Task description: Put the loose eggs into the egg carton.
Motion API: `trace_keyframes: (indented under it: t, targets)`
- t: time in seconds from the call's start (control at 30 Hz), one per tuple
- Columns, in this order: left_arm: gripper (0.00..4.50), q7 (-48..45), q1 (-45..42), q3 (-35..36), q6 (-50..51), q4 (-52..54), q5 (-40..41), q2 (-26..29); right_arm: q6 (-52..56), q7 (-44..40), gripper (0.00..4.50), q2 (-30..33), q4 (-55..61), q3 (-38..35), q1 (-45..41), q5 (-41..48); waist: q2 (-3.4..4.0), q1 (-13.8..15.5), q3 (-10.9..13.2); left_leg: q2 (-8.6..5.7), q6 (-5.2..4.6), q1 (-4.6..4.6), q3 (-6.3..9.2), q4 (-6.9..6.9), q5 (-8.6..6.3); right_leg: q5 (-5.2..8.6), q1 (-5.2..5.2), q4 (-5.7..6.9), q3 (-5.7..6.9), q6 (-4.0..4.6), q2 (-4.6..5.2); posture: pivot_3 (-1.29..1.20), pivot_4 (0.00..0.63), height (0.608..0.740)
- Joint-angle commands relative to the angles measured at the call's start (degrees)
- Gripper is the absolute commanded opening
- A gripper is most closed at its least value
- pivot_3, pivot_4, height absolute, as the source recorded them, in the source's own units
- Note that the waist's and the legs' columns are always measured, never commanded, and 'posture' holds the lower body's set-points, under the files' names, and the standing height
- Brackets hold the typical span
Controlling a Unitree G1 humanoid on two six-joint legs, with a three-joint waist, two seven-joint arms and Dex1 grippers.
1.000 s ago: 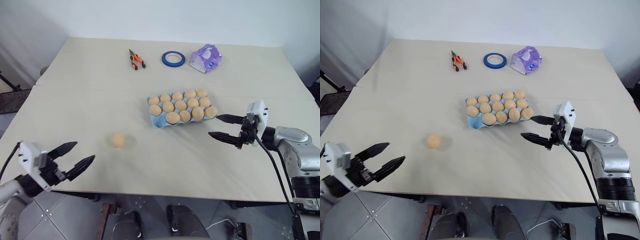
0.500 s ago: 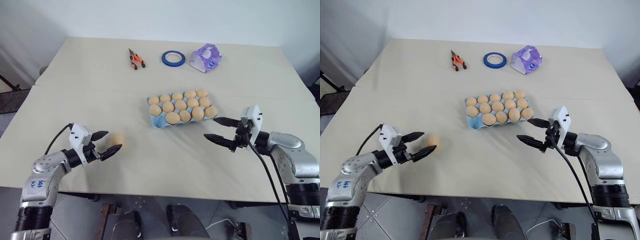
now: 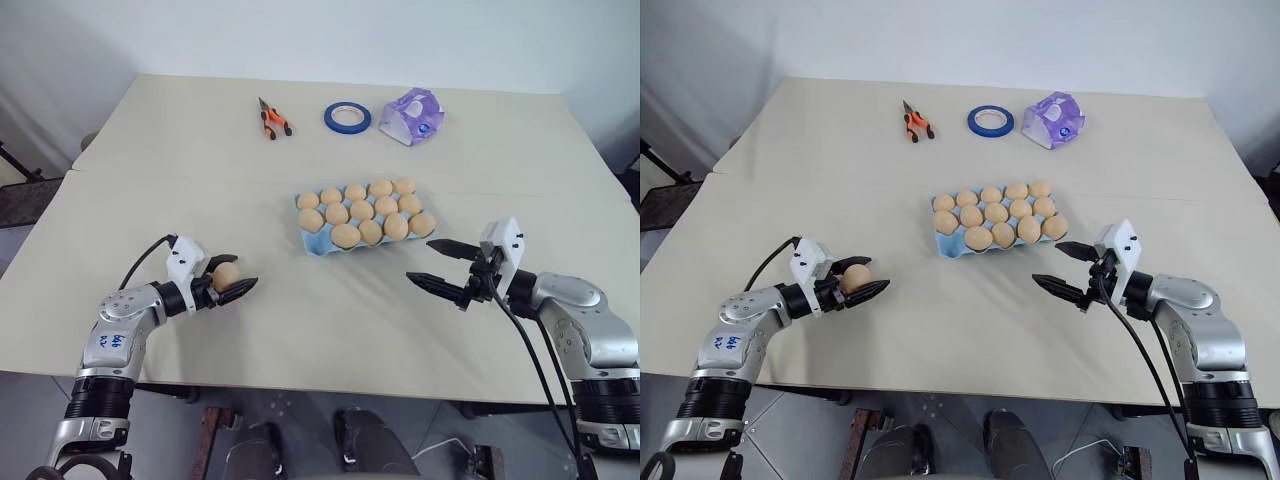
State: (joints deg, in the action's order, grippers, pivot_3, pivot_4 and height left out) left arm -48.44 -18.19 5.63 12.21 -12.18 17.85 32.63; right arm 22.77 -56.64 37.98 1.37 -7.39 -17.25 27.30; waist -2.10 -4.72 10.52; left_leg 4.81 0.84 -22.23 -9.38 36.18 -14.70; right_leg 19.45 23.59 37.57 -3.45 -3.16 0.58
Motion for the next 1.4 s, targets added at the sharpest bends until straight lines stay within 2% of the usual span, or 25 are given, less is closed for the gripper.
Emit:
trace_keyframes:
  t: [0.03, 0.1, 0.33, 0.47, 0.73, 0.93, 1.1, 1.33, 1.4]
  targets:
    - [2.31, -1.0, 0.1, 0.6, -1.1, 0.8, 0.3, 0.3, -0.2, 0.4, 4.50, 0.2, 2.3, -2.2, 0.5, 1.5, 0.00, 0.0, 0.0, 0.00, 0.00, 0.00, 0.00, 0.01, 0.00, 0.00, 0.00, 0.01, 0.00, 0.00, 0.00, 0.00, 0.150, 0.740]
    - [2.04, -1.5, 0.4, 0.8, -0.9, 1.3, 0.7, 0.7, -0.3, 0.7, 4.50, 0.3, 2.5, -2.4, 0.8, 1.6, 0.00, 0.0, 0.0, 0.00, 0.00, 0.00, 0.00, 0.01, 0.00, 0.00, 0.00, 0.03, 0.00, 0.00, 0.00, 0.00, 0.150, 0.740]
    - [2.01, -4.5, -2.1, 1.2, 0.1, 4.0, 2.1, 2.1, -0.9, 1.6, 4.50, 0.4, 2.7, -2.9, 1.1, 1.7, 0.00, 0.1, 0.0, 0.00, 0.01, 0.01, 0.00, 0.02, 0.02, 0.00, 0.00, 0.06, 0.01, 0.00, 0.00, 0.00, 0.150, 0.740]
    - [2.01, -7.4, -13.5, -0.8, 3.2, 1.3, 3.2, 1.5, -1.0, 2.7, 4.50, 0.0, 3.6, -3.5, 1.6, 1.8, -0.06, 0.9, 0.0, -0.02, -0.02, -0.03, 0.05, 0.11, 0.05, -0.01, 0.00, 0.11, 0.05, -0.01, 0.00, 0.00, 0.150, 0.740]
    - [2.01, -14.4, -33.2, -7.0, -2.9, -18.3, -1.1, -6.7, -1.3, 4.0, 4.50, 0.0, 8.4, -6.1, 5.2, 3.3, -0.01, 1.6, 0.0, -0.14, -0.11, -0.06, -0.12, 0.28, 0.05, -0.05, -0.02, 0.10, 0.02, -0.22, -0.01, 0.00, 0.150, 0.740]
    - [2.01, -16.1, -41.0, -10.4, -11.3, -37.5, -6.4, -14.6, -0.8, 7.3, 4.50, -0.2, 12.8, -9.2, 9.3, 3.9, 0.00, 1.6, 0.0, -0.11, -0.07, -0.14, -0.11, 0.37, 0.07, -0.04, 0.08, 0.12, -0.09, -0.22, -0.10, 0.00, 0.150, 0.740]
    - [2.01, -15.5, -44.5, -9.9, -15.3, -45.4, -8.5, -17.2, 0.1, 9.6, 4.50, -0.3, 16.8, -11.5, 13.8, 4.9, -0.04, 1.4, 0.0, -0.10, -0.08, -0.16, -0.12, 0.37, 0.04, -0.03, 0.09, 0.10, -0.17, -0.23, -0.08, 0.00, 0.150, 0.740]
    - [4.36, -15.1, -46.0, -9.9, -13.6, -48.0, -11.0, -17.5, 0.4, 11.2, 4.50, -0.1, 18.9, -12.6, 16.5, 5.9, -0.04, 1.5, 0.0, -0.12, -0.09, -0.14, -0.10, 0.37, 0.04, -0.04, 0.07, 0.13, -0.15, -0.23, -0.06, 0.00, 0.150, 0.740]
    - [4.47, -15.4, -46.0, -9.2, -13.5, -47.5, -10.6, -17.5, 0.5, 11.2, 4.50, 0.0, 18.7, -12.4, 16.1, 6.0, -0.04, 1.5, 0.0, -0.12, -0.10, -0.15, -0.10, 0.39, 0.04, -0.04, 0.07, 0.14, -0.13, -0.23, -0.06, 0.00, 0.150, 0.740]
